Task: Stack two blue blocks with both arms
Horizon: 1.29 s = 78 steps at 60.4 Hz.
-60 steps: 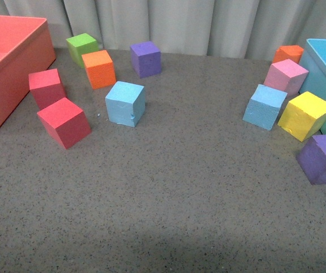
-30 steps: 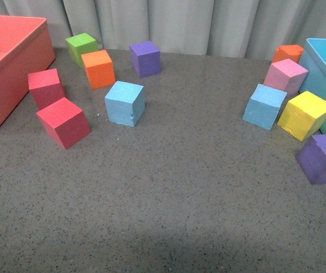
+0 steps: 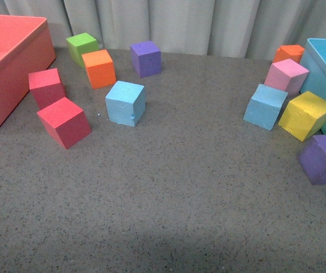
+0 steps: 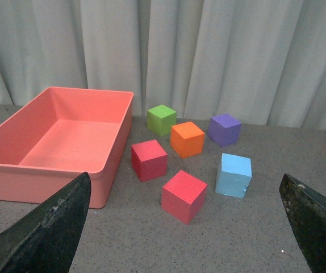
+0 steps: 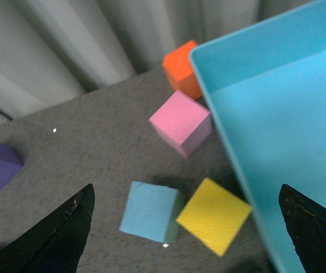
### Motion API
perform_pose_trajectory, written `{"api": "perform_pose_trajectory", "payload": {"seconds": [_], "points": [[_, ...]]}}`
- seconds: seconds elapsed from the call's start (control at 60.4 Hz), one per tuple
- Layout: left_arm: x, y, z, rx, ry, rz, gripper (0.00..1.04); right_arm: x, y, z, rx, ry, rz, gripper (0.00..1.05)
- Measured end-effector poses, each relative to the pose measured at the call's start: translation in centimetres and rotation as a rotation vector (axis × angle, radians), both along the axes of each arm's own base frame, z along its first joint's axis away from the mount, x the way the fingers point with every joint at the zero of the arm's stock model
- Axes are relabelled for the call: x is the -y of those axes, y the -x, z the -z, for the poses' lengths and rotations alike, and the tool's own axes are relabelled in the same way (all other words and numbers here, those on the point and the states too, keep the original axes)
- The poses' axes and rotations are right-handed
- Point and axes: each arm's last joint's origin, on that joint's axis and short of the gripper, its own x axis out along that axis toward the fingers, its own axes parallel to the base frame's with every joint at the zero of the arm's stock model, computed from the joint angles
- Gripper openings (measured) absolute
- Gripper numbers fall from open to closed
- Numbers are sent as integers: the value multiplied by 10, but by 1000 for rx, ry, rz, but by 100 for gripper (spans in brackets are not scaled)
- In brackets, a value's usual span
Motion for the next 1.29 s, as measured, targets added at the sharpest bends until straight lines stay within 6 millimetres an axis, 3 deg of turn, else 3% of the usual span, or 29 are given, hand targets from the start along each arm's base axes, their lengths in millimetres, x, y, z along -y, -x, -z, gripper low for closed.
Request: {"api": "perform_pose_trajectory", "payload": {"seconds": [0.133,0.265,0.464,0.745,1.292], "points": [[0,0,0,0,0,0,98,-23,-35,8,-185,-104,4,95],[0,0,0,0,0,0,98,-40,-49,21,-318,-118,26,95],[0,0,0,0,0,0,98,-50,-55,51,-458,-127,82,95],[0,0,0,0,0,0,98,-54,-64,84,-513,-120,90,95],[0,0,0,0,0,0,98,-59,-88,106,-570,-131,118,95]]}}
